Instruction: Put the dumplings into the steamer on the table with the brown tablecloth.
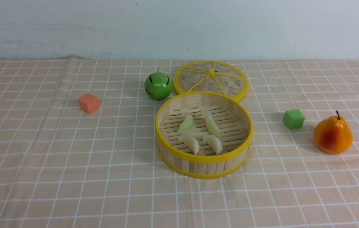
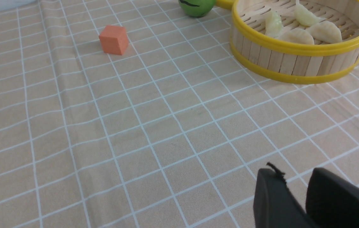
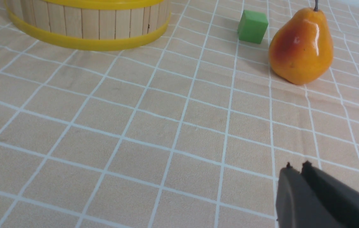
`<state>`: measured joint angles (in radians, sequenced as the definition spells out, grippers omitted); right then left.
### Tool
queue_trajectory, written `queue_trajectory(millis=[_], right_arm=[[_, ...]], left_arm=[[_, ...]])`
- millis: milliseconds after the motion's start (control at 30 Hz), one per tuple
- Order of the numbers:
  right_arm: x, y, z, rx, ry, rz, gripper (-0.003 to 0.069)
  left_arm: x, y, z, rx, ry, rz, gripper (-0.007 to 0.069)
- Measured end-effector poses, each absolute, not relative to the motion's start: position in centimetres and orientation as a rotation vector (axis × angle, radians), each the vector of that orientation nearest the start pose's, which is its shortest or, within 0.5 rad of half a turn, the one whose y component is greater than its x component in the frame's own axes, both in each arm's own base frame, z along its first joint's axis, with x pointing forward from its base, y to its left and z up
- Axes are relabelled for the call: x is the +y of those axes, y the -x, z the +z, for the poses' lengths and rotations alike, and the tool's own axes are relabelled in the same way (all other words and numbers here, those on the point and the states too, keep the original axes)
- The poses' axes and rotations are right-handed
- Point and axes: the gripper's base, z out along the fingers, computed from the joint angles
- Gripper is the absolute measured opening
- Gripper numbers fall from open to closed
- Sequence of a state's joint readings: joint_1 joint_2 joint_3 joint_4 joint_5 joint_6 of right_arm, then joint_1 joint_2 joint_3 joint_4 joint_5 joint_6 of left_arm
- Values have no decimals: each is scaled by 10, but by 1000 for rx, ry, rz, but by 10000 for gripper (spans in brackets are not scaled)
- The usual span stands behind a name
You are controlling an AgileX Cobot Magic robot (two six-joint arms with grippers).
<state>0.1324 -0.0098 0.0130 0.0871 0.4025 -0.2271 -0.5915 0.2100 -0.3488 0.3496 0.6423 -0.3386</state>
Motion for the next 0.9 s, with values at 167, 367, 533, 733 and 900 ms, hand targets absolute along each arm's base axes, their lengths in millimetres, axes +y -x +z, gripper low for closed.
queue_trajectory(millis=[167, 367, 533, 733, 900], right_arm=[[10, -51, 173, 1866, 286, 21, 39], [10, -51, 173, 1866, 286, 21, 39], [10, -51, 173, 1866, 287, 21, 39], [10, -51, 173, 1866, 287, 21, 39], [10, -51, 173, 1866, 287, 21, 39]], left_arm=[[-14, -55, 264, 1917, -386, -225, 170], [-15, -56, 252, 1944, -401, -206, 174], [-7, -51, 231, 1953, -343, -157, 174], [-5, -48, 208, 1788, -98, -201, 81], [-5, -55, 185, 1742, 54, -205, -14]])
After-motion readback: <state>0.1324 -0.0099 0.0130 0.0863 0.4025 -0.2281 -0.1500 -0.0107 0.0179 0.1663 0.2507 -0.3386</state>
